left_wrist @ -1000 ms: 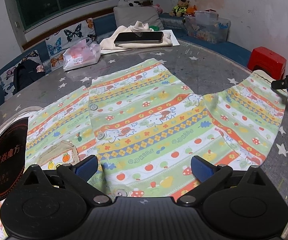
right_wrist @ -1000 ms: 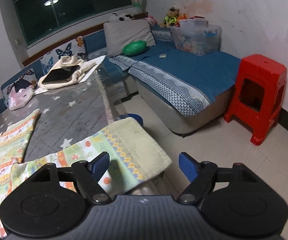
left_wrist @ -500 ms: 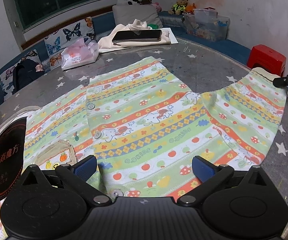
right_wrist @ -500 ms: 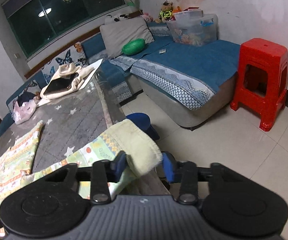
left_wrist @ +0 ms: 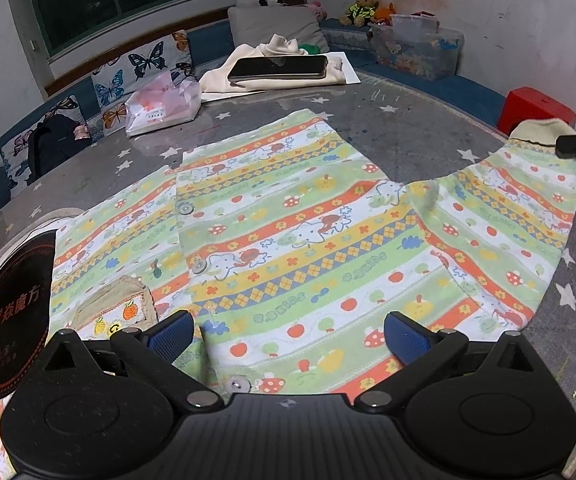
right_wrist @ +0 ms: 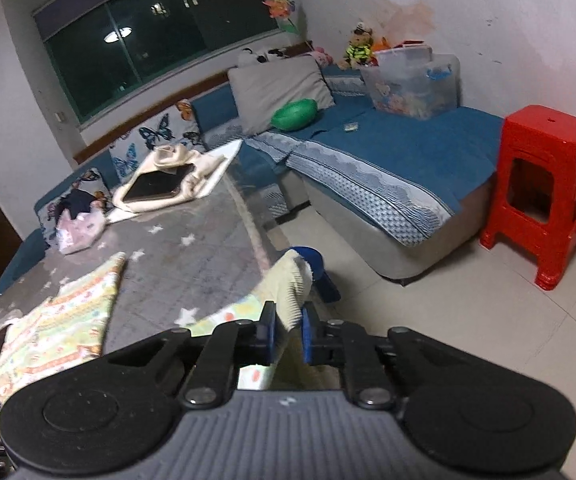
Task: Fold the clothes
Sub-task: 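Grasp the khaki-lined side edge of the shirt with the right gripper, then lift the side edge with the right gripper and fold it over the body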
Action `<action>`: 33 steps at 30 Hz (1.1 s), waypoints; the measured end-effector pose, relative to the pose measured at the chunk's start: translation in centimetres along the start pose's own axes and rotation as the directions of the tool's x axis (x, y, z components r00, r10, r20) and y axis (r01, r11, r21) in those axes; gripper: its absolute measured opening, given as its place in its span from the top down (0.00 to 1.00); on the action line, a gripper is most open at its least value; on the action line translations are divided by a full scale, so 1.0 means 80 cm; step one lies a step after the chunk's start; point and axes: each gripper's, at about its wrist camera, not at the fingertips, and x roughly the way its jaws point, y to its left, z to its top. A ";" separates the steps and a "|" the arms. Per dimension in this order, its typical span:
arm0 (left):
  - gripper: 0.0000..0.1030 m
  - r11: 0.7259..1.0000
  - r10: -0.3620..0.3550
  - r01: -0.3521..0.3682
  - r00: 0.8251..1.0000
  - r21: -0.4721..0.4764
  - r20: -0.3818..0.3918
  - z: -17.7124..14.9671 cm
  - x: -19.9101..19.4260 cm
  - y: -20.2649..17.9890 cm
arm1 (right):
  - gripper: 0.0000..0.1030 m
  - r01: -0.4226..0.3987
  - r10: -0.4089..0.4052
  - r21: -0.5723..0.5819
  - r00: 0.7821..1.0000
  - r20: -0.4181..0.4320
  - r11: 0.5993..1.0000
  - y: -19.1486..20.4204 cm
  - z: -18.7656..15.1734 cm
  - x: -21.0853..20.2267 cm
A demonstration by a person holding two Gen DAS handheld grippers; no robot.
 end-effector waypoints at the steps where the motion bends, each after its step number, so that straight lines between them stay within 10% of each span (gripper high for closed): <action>1: 0.00 1.000 0.000 0.000 1.000 -0.002 -0.001 0.000 0.000 0.001 | 0.89 -0.008 0.008 -0.001 1.000 0.003 1.000 0.003 0.001 -0.002; 20: 0.00 0.998 0.020 -0.019 1.000 -0.054 0.016 -0.010 -0.014 0.030 | 0.90 -0.260 0.259 -0.057 0.966 -0.016 0.964 0.117 0.002 -0.028; 33: 0.00 0.988 0.076 -0.074 0.997 -0.139 0.014 -0.029 -0.027 0.080 | 0.91 -0.493 0.482 -0.107 0.869 -0.110 0.864 0.245 -0.015 -0.025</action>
